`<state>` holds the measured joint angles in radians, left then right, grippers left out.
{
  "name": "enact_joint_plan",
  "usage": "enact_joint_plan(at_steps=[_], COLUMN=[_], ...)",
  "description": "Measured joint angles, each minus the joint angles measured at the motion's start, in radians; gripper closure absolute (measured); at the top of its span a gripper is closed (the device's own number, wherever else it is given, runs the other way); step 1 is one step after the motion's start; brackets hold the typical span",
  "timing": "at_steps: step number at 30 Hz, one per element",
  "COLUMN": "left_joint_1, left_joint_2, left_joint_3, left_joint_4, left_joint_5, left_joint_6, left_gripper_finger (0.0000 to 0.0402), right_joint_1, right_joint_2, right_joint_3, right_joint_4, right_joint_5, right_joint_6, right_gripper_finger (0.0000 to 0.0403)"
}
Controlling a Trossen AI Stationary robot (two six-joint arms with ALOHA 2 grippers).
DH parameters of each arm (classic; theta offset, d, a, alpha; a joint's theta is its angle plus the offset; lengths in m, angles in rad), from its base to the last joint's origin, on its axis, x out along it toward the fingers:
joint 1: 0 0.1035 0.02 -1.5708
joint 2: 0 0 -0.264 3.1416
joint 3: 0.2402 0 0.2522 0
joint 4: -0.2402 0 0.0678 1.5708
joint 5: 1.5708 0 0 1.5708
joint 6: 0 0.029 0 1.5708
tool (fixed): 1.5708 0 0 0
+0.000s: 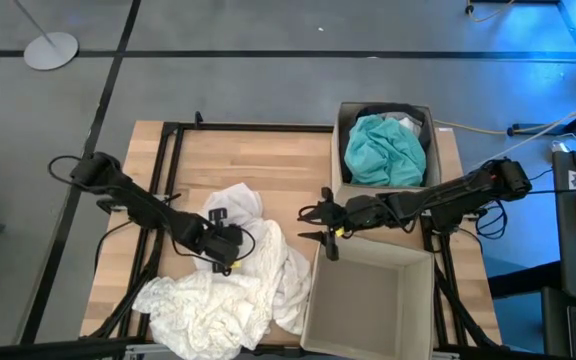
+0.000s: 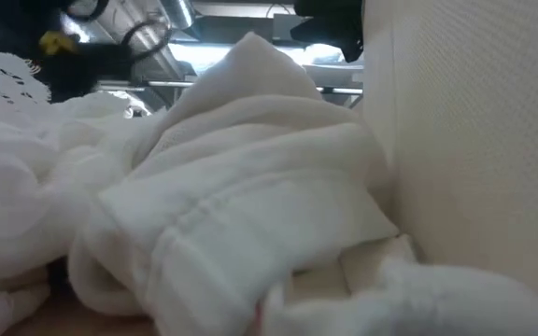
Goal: Sort clothes
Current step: Put the white dress into the bottom laundry organizer
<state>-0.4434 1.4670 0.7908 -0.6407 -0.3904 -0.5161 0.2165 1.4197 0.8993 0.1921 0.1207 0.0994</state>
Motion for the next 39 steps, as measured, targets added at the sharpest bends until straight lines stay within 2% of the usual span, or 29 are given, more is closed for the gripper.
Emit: enact_joint_plan(at_steps=[3, 12, 20, 27, 30, 33, 35, 39], left_joint_1=[-0.001, -0.026, -0.026, -0.022, -0.001, 0.022, 0.033, 0.038], left_joint_2=[-0.057, -0.325, -0.498, -0.501, -0.493, -0.487, -0.484, -0.481], left_joint_3=[0.041, 0.139, 0.141, 0.141, 0.141, 0.141, 0.141, 0.141], left_joint_4=[-0.003, 0.009, 0.117, 0.239, 0.237, 0.232, 0.234, 0.238], left_joint_5=[-0.037, -0.212, -0.222, -0.217, -0.216, -0.217, -0.216, -0.216], left_joint_6=[0.007, 0.171, 0.341, 0.448, 0.44, 0.414, 0.412, 0.415], left_gripper_finger=[0.0391, 0.0398, 0.0399, 0.0399, 0.04, 0.0399, 0.04, 0.0399], right_joint_1=[0.0, -0.001, -0.014, -0.067, -0.068, -0.051, -0.049, -0.055], right_joint_2=[0.0, 0.0, 0.0, 0.069, 0.115, 0.172, 0.216, 0.289], right_joint_3=[0.0, 0.0, 0.0, 0.002, 0.023, 0.063, 0.09, 0.135], right_joint_4=[0.002, 0.05, 0.12, 0.309, 0.366, 0.388, 0.385, 0.381], right_joint_5=[0.001, 0.002, 0.01, -0.022, -0.086, -0.103, -0.064, 0.089], right_joint_6=[0.0, -0.011, -0.03, -0.034, -0.053, -0.088, -0.118, -0.165], right_gripper_finger=[0.0206, 0.0206, 0.0206, 0.0206, 0.0206, 0.0206, 0.0206, 0.0206])
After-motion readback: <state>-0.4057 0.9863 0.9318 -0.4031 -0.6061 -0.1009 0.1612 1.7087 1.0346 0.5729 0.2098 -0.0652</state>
